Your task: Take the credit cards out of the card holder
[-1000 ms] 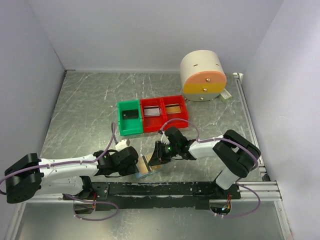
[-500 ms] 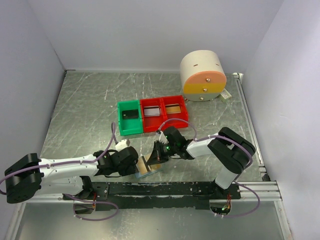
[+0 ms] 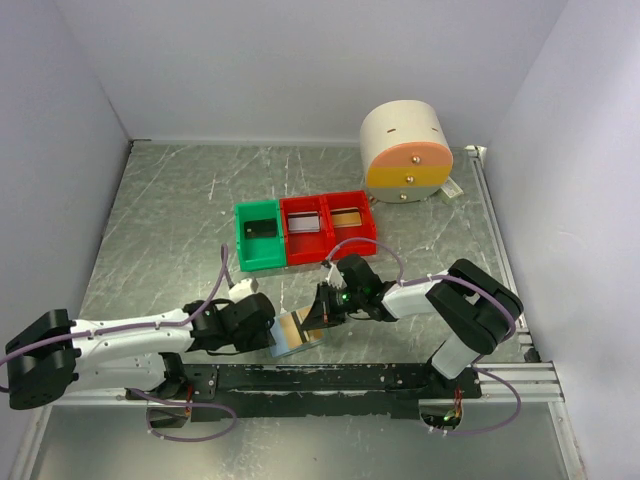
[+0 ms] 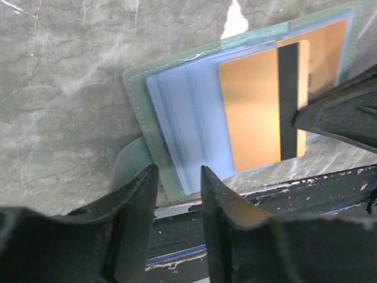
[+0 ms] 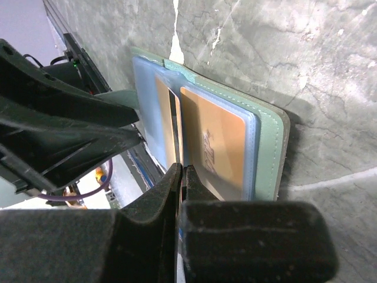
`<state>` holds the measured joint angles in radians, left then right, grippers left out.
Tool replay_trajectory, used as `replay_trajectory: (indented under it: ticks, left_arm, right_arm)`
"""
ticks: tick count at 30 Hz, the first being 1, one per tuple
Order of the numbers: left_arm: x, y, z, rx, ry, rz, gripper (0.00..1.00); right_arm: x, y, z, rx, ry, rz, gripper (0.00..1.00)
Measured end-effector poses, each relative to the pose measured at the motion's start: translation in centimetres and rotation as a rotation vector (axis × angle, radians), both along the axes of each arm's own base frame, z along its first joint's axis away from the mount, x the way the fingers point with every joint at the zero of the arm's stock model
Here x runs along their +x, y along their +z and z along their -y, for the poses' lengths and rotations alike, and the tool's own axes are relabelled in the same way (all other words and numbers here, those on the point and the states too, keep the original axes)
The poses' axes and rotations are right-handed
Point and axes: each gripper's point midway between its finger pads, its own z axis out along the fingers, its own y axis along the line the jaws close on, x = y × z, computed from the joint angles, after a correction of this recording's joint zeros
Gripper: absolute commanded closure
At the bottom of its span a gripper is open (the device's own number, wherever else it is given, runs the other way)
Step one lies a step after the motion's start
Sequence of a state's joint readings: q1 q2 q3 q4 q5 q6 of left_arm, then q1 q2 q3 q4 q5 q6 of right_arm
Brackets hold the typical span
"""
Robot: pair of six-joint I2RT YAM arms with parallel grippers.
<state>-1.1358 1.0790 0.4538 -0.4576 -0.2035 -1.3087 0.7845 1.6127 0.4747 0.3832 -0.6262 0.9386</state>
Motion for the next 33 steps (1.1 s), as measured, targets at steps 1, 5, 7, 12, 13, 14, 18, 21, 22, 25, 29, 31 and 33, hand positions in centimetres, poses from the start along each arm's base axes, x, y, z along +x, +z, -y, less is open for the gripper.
replay_trajectory:
  ticks: [1,5,7,12,13,14,18,21,22,25,29,31,33]
  left_arm:
    - [0.0,0.2,-0.1,0.008,-0.001,0.001,0.49]
    - [1.2,3.2,1.5,-0.037,-0.025,0.063,0.47]
    - [1.9,5.0,2.8,-0.083,-0.043,0.103,0.49]
    - [2.9,5.6,4.7,-0.124,-0.073,0.148,0.58]
    - [3.0,5.1,4.9,-0.118,-0.073,0.143,0.6]
    - [2.9,4.5,4.9,-0.11,-0.075,0.134,0.61]
    - [2.1,1.2,4.0,-0.051,-0.075,0.075,0.64]
    - [1.6,0.1,3.3,-0.035,-0.059,0.045,0.65]
    - [1.6,0.2,3.4,-0.041,-0.055,0.044,0.65]
    - [1.4,0.1,3.2,-0.052,-0.042,0.041,0.66]
    - [1.3,0.1,3.0,-0.073,-0.028,0.042,0.68]
    - [1.3,0.1,3.0,-0.076,-0.023,0.04,0.69]
    - [1.3,0.0,3.0,-0.076,-0.019,0.038,0.69]
  right_arm:
    - [0.0,0.0,0.0,0.0,-0.001,0.001,1.0]
    - [0.1,-0.1,0.0,-0.004,-0.004,0.002,1.0]
    - [0.1,-0.1,0.0,-0.004,-0.005,0.002,1.0]
    - [0.1,-0.1,0.0,-0.007,-0.008,0.004,1.0]
    - [0.2,-0.1,0.1,-0.008,-0.009,0.004,1.0]
    - [0.2,-0.1,0.1,-0.009,-0.009,0.004,1.0]
    - [0.2,-0.1,0.1,-0.009,-0.009,0.003,1.0]
    - [0.2,-0.1,0.1,-0.009,-0.009,0.003,1.0]
    - [0.2,-0.1,0.1,-0.008,-0.009,0.004,1.0]
    - [0.2,0.0,0.0,-0.005,-0.01,0.003,0.97]
    - [0.1,0.2,-0.1,0.005,-0.005,0.002,0.9]
    - [0.2,0.4,-0.2,0.01,-0.003,0.004,0.86]
    - [0.3,0.7,-0.5,0.023,0.003,0.007,0.84]
